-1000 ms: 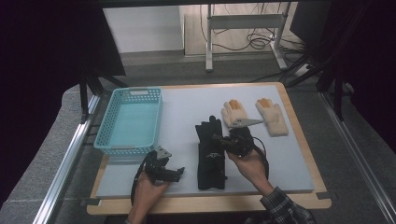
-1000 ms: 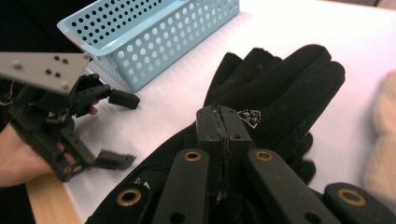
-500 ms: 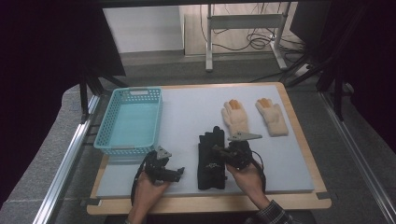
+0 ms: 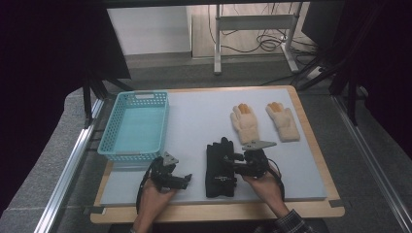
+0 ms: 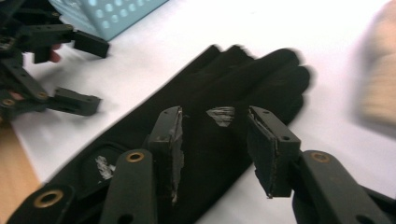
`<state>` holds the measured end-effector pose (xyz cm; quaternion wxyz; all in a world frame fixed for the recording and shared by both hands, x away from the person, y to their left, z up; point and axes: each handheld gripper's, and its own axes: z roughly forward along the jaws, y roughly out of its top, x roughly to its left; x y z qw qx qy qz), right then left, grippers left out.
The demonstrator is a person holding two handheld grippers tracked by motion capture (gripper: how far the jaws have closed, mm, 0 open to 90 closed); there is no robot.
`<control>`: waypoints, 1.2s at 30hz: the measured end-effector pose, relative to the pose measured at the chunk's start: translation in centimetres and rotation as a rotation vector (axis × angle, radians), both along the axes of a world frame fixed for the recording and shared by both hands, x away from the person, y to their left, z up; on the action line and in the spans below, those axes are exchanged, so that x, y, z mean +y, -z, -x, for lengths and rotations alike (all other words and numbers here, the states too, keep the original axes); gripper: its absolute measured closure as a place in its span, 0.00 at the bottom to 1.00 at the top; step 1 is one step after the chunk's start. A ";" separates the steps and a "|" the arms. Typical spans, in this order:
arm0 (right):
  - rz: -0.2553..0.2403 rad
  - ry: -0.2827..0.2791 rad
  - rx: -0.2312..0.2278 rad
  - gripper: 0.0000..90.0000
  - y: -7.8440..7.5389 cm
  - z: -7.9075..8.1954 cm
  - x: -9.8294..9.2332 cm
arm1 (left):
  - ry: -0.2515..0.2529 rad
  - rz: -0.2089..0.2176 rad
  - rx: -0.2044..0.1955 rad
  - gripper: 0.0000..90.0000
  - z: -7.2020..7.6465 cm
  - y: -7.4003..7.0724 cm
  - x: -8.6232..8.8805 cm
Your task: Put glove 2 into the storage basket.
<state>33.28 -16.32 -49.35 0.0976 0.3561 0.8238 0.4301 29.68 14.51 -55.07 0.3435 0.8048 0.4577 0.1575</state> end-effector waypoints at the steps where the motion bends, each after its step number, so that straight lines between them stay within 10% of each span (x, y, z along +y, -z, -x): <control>1: 0.000 0.000 0.000 0.60 0.0 0.0 0.0 | 0.000 0.000 0.000 0.02 0.0 0.0 0.0; 10: 0.061 -0.082 0.039 0.96 1.6 0.4 -2.6 | 0.015 -0.021 -0.021 0.07 0.5 -0.2 0.2; 36: 0.076 -0.208 0.047 0.94 4.1 0.5 2.4 | -0.023 -0.047 -0.040 0.03 1.7 0.1 4.4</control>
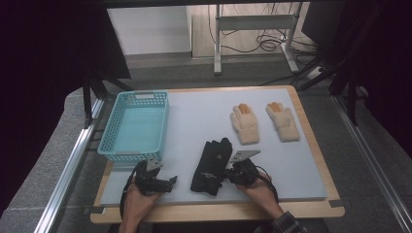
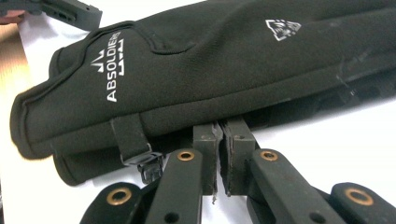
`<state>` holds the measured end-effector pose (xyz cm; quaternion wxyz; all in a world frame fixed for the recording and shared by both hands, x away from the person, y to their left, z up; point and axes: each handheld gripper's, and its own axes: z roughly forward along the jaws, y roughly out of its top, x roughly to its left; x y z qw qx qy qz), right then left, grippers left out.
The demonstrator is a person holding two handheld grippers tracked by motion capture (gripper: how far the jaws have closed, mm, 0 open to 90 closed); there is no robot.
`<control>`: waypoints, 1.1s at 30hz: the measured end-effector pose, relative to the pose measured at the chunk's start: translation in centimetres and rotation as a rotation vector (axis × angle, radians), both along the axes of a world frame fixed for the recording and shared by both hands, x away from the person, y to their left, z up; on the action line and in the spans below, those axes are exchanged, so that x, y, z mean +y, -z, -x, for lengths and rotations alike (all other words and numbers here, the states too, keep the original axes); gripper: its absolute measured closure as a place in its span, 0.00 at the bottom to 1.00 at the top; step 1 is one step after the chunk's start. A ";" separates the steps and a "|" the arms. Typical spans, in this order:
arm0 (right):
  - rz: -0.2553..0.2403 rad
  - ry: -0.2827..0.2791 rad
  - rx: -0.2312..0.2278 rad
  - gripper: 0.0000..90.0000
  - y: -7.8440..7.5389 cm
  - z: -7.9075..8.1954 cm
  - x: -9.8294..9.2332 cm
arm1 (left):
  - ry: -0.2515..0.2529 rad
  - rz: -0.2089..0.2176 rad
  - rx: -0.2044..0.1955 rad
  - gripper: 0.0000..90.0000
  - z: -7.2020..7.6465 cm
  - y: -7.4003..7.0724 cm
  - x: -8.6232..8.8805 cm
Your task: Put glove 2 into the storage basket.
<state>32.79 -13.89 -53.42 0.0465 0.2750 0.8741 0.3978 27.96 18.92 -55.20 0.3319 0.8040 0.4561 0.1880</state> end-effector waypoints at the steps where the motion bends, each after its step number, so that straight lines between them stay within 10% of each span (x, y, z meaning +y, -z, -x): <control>1: 0.000 0.000 0.000 0.94 0.0 0.0 0.0 | 0.000 0.000 0.000 0.04 0.0 0.0 0.0; 17: 0.002 -0.031 -0.032 0.89 0.3 -0.8 4.1 | 0.000 0.045 0.013 0.05 -0.2 0.3 0.2; 25: 0.021 -0.044 -0.048 0.78 -0.3 -0.4 3.1 | -0.002 0.052 0.012 0.05 -0.2 0.3 0.2; 33: 0.033 0.055 -0.106 0.56 -1.4 -1.0 -0.7 | -0.001 0.055 0.012 0.04 -0.2 0.3 0.2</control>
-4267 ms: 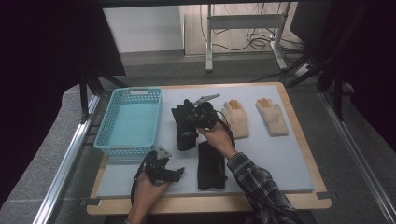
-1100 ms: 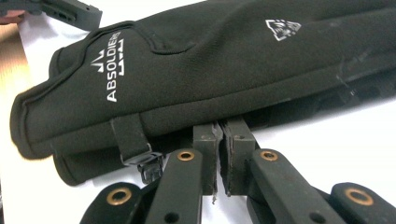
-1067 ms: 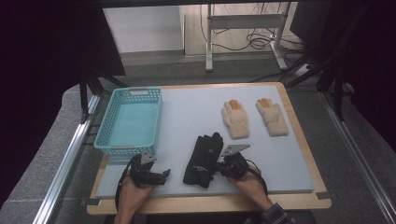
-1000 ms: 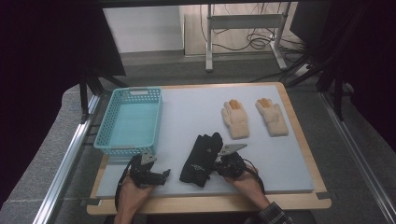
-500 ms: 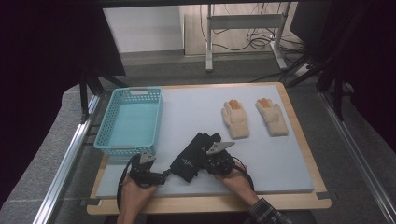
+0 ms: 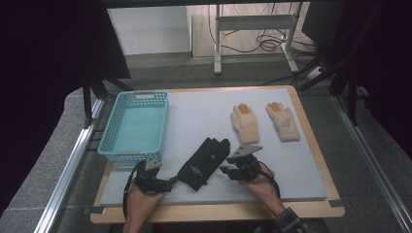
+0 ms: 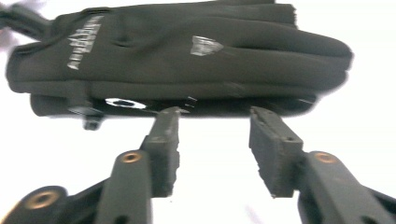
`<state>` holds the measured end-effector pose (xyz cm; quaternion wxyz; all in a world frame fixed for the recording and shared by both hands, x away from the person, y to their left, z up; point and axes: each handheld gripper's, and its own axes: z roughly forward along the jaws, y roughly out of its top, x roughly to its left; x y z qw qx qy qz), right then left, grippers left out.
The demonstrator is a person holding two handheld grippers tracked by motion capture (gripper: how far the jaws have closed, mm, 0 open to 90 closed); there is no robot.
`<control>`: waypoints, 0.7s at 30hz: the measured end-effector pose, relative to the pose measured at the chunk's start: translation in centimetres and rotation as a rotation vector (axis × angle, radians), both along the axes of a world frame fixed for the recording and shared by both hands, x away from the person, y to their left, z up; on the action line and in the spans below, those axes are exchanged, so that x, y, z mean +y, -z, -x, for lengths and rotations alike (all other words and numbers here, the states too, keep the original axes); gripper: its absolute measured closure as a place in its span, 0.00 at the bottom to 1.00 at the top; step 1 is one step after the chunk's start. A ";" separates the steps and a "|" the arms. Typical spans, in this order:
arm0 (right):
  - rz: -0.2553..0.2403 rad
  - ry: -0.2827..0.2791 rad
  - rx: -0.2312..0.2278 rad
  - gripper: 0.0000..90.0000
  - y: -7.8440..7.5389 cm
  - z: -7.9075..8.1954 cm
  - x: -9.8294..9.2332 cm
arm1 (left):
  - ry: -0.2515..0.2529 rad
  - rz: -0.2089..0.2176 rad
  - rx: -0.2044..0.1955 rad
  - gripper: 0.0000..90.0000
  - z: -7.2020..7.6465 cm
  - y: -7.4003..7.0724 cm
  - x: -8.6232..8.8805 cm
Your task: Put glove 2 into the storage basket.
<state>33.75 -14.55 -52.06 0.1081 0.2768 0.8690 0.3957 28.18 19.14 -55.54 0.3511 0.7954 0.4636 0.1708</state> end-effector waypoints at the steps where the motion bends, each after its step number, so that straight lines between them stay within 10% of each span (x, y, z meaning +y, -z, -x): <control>1: -0.005 0.035 -0.009 0.49 -0.3 -0.2 -1.4 | 0.000 0.001 -0.001 0.04 0.0 0.0 0.0; 21: 0.064 0.233 -0.050 0.19 0.9 -1.3 -10.0 | 0.003 0.003 0.002 0.04 0.0 0.0 0.0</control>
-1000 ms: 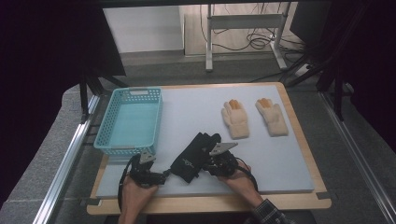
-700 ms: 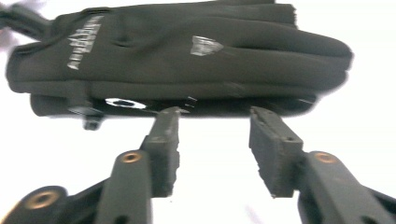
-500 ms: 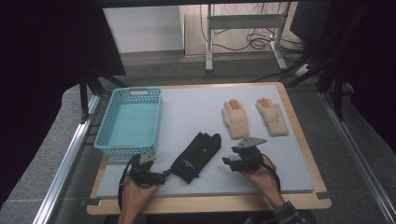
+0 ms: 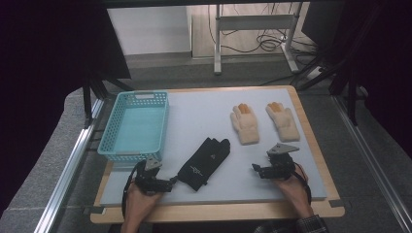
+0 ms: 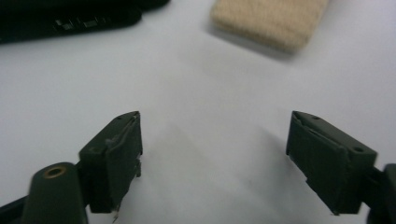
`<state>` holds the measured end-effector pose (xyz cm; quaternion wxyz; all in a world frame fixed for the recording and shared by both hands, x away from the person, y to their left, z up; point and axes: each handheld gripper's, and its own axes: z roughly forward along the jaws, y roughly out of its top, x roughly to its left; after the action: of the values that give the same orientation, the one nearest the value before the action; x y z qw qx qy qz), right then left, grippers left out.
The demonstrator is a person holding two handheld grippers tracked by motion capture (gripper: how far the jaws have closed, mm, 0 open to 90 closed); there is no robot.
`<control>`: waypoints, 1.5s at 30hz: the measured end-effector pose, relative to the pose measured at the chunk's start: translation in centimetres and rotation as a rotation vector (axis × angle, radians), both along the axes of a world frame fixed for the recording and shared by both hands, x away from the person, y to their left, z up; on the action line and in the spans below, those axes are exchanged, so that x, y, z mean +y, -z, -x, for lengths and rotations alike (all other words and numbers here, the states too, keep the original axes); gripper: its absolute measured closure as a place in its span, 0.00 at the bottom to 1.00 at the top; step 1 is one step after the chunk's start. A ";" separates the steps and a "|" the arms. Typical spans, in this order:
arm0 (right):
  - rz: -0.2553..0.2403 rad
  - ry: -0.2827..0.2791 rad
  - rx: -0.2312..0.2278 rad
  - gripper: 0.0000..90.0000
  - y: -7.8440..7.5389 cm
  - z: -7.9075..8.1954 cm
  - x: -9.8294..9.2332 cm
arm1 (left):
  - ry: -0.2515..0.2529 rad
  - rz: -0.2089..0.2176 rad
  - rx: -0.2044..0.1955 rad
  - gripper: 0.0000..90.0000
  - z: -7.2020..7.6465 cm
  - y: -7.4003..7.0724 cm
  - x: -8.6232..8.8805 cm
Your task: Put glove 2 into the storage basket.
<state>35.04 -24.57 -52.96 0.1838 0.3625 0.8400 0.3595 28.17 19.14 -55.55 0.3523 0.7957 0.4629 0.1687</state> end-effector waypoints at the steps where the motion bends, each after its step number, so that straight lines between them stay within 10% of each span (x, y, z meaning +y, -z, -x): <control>1: 0.000 0.000 0.000 0.19 0.0 0.0 0.0 | 0.000 0.000 0.000 0.04 0.0 0.0 0.0; 21: 0.013 0.013 0.012 0.16 0.3 -0.1 0.1 | 0.093 0.056 0.003 0.04 0.8 -2.9 0.1; 30: 0.015 0.014 0.010 0.16 0.3 -0.1 0.1 | 0.194 0.041 0.002 0.03 -1.0 -5.8 -5.3; 45: 0.015 0.014 0.010 0.16 0.3 -0.1 0.1 | 0.182 -0.075 0.058 0.00 -5.4 -4.2 -12.2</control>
<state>35.12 -24.52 -53.27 0.1850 0.3690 0.8409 0.3502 33.55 6.98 -51.32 0.3228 0.8515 0.3921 0.1301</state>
